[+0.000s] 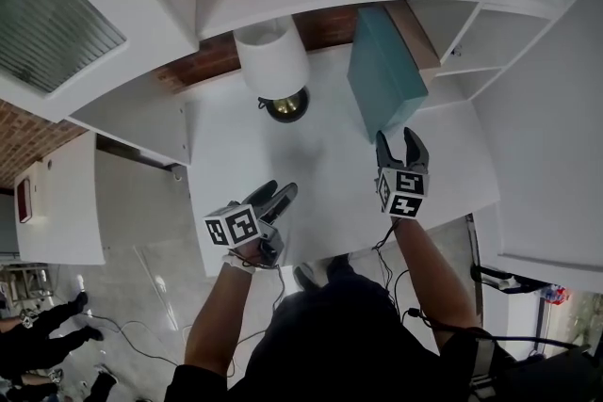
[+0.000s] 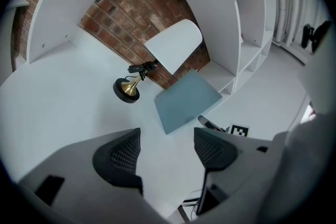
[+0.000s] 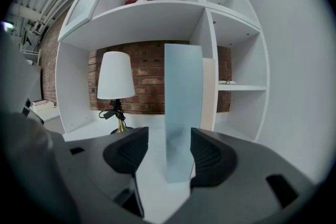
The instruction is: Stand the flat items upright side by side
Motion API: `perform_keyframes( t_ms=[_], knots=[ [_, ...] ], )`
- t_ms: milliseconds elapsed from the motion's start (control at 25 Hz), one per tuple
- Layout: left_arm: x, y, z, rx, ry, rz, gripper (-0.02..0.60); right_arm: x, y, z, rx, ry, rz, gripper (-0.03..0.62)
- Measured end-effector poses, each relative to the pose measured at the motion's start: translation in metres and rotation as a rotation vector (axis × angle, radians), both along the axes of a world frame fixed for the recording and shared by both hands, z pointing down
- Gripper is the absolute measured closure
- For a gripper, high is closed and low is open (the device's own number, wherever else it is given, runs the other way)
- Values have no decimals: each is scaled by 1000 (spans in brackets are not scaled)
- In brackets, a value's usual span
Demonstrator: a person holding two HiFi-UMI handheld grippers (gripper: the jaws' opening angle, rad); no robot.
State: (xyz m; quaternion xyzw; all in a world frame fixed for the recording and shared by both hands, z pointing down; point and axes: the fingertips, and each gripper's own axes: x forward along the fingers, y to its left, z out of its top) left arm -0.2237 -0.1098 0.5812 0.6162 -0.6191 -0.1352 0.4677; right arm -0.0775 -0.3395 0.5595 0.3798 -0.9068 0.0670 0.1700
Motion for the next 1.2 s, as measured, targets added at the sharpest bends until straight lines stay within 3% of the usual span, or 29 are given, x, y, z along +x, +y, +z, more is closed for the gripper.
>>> perform_keyframes(
  t_ms=[240,640,920,1040,1200],
  knots=[
    [-10,4,-4,-11,-20,-35,264,-17,-12,16,-30,9,-12,378],
    [-20,7,10,-51,-11,-88,264,-53,-44,17,-16,1,-65,379],
    [-18,0,10,-44,-11,-85,264,-55,-46,18,-12,6,-73,381],
    [-21,-2,1,-31,-65,-92,264,-50,-44,16,-42,-15,-63,381],
    [-32,-2,-18,-29,-272,-101,270,-41,-33,3,-54,-58,-55,406]
  ],
)
